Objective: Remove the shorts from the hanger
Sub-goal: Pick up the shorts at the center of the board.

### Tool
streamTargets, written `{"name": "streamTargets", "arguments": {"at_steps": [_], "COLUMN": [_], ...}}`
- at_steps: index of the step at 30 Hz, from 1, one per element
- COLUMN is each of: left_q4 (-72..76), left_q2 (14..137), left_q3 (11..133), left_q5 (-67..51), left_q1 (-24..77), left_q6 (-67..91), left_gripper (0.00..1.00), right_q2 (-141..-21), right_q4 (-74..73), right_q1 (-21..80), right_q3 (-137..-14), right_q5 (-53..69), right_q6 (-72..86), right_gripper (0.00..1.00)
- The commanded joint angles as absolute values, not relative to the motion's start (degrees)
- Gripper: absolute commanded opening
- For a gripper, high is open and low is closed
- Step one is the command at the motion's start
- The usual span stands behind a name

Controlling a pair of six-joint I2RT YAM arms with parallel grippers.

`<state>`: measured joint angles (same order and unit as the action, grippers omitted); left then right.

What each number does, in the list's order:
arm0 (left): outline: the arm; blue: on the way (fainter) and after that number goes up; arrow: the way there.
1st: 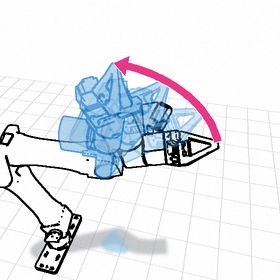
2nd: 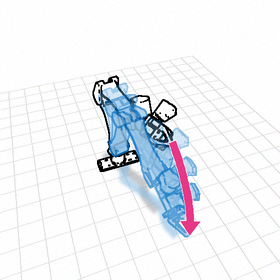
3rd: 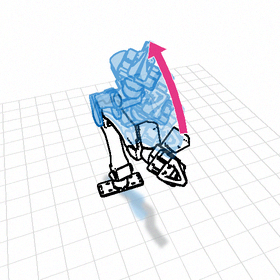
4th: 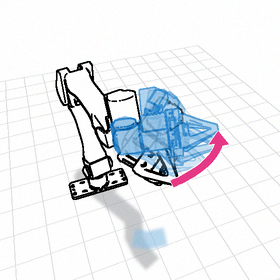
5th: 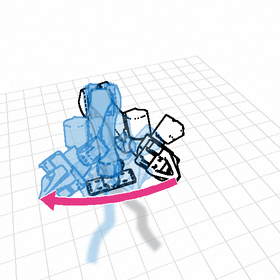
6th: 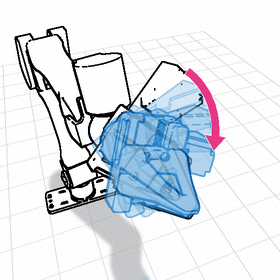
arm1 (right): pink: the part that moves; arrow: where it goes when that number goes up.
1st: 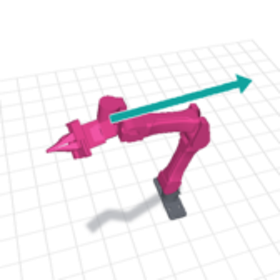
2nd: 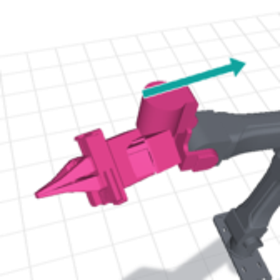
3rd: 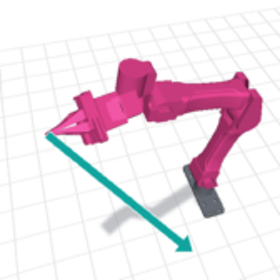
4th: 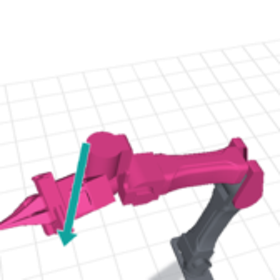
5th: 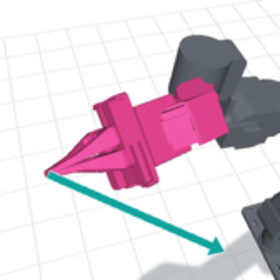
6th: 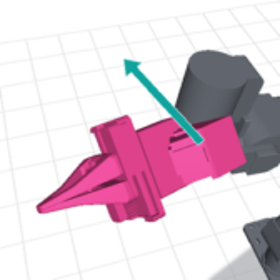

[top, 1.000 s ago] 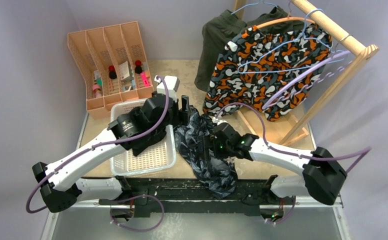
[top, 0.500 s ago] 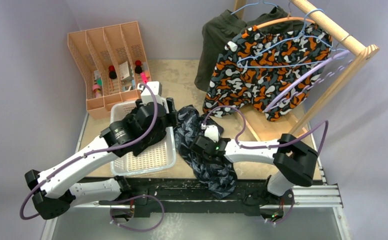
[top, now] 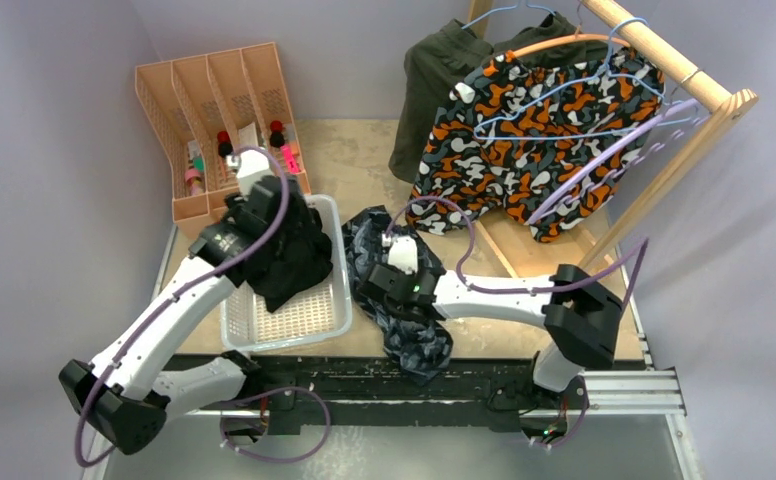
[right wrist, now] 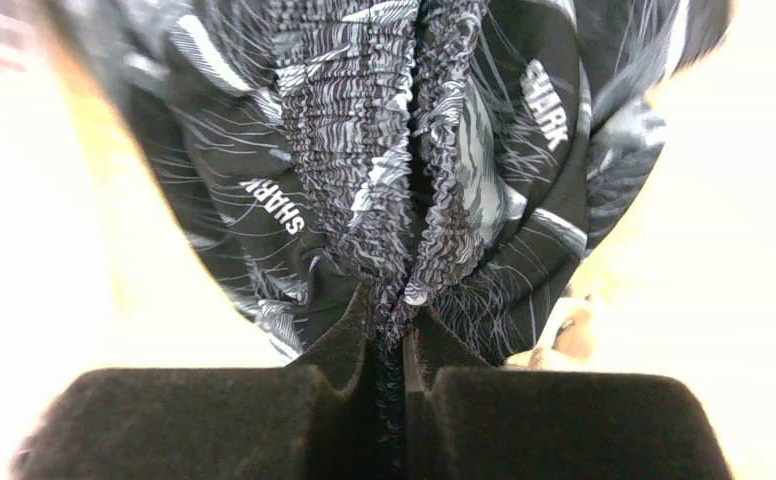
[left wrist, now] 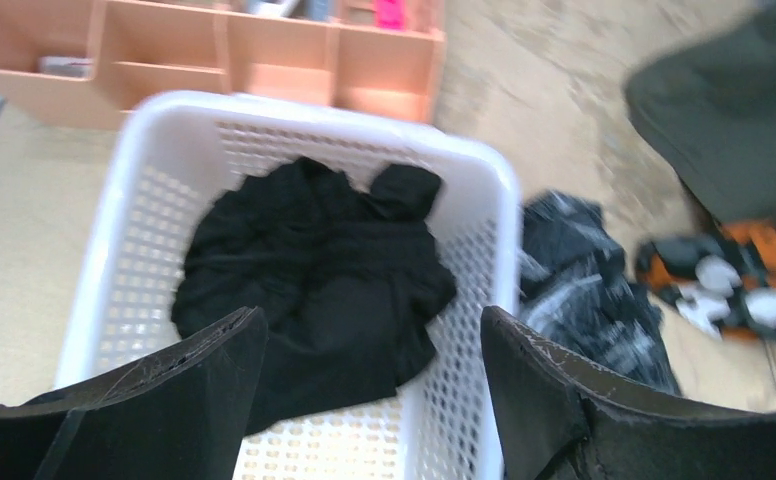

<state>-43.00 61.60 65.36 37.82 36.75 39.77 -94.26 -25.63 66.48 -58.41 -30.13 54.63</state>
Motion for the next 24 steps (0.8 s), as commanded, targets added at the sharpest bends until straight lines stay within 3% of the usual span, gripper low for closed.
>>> {"name": "streamTargets", "arguments": {"at_steps": [1, 12, 24], "left_q4": [-43.5, -44.6, -47.1], "left_q2": [61.1, 57.1, 51.1], "left_q3": [67.3, 67.6, 66.6], "left_q5": [28.6, 32.7, 45.4], "left_q1": [23.9, 20.1, 20.0], "left_q6": [39.6, 42.0, 46.8], "left_gripper": [0.78, 0.77, 0.8], "right_q2": [-87.5, -79.3, -78.5], "right_q4": [-30.5, -29.9, -13.8], "right_q1": [66.9, 66.9, 66.9], "right_q3": [-69.0, -82.1, -95.2], "right_q5": [-38.1, -44.2, -28.7], "right_q6": [52.0, 40.5, 17.4], "right_gripper": [0.0, 0.0, 0.0]}}
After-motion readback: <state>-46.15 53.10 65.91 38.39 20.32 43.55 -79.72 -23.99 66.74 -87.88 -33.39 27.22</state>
